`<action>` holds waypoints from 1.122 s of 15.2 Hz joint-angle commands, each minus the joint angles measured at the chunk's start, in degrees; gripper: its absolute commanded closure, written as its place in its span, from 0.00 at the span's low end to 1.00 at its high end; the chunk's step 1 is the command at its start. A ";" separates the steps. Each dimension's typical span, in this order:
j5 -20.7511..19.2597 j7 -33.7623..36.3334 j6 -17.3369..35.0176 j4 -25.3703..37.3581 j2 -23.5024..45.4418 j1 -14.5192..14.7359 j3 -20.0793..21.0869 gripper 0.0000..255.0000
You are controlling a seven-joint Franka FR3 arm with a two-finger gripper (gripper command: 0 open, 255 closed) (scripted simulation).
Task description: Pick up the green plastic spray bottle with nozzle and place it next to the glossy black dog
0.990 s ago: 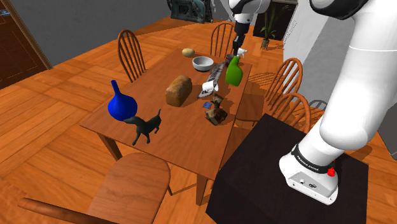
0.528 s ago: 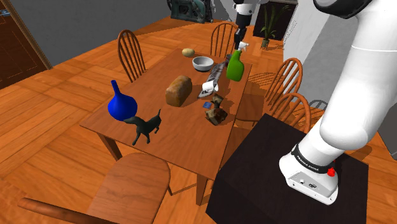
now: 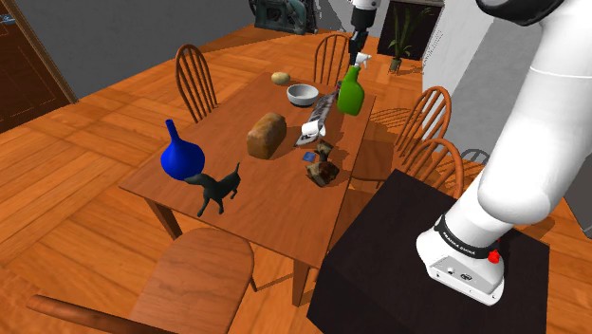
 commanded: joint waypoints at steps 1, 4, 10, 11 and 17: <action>-0.85 2.56 0.53 -1.98 -1.70 1.79 0.71 1.00; -2.10 6.82 1.41 -5.01 -4.22 4.56 2.09 1.00; -3.79 15.28 2.50 -9.05 -7.65 9.54 5.30 1.00; -3.97 16.67 2.61 -9.47 -8.02 10.31 5.89 1.00; -4.61 24.82 2.93 -10.56 -9.03 14.74 9.44 1.00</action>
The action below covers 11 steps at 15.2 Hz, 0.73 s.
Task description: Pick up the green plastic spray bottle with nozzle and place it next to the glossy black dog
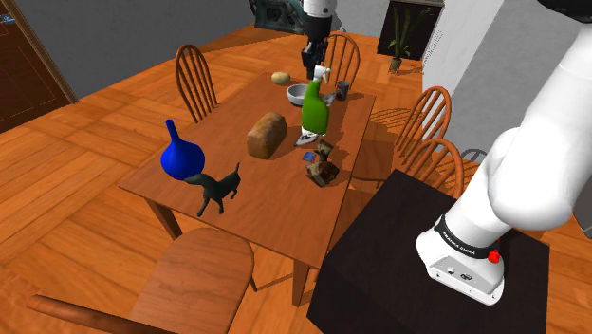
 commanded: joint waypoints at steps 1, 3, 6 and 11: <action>-0.15 3.00 -0.04 0.05 -0.07 1.58 1.30 1.00; -0.20 5.62 -0.09 0.36 0.15 2.98 2.49 1.00; -0.21 9.45 -0.29 1.35 0.89 5.05 4.24 1.00; -0.13 15.63 -0.96 4.39 3.18 8.47 6.97 1.00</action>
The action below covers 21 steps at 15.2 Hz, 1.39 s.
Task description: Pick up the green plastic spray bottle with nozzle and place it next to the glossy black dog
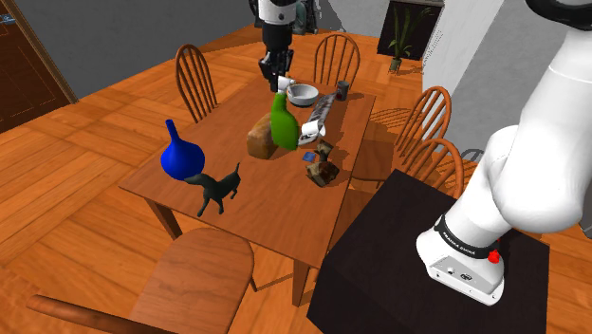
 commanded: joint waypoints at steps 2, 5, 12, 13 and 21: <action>-0.05 3.92 -0.59 2.02 1.35 2.16 1.65 1.00; -0.04 7.42 -1.40 5.19 3.67 4.15 3.11 1.00; -0.02 10.70 0.50 6.43 6.76 6.14 4.43 1.00; 0.00 10.68 1.23 5.81 6.87 6.14 4.44 1.00; 0.20 10.51 6.91 1.47 8.22 6.14 4.50 1.00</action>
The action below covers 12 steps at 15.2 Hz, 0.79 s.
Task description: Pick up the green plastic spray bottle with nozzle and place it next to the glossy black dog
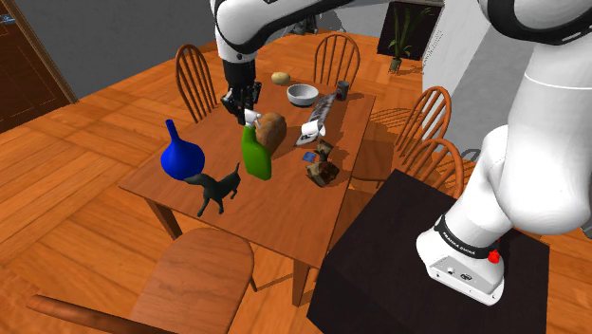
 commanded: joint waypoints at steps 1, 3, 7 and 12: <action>0.05 -0.08 1.45 -1.07 0.35 -0.02 0.01 1.00; 0.12 -0.13 2.83 -1.98 0.82 -0.03 0.03 1.00; 0.27 -0.25 5.54 -3.63 1.89 -0.05 0.08 1.00; 0.49 -0.41 8.86 -5.39 3.45 -0.10 0.16 1.00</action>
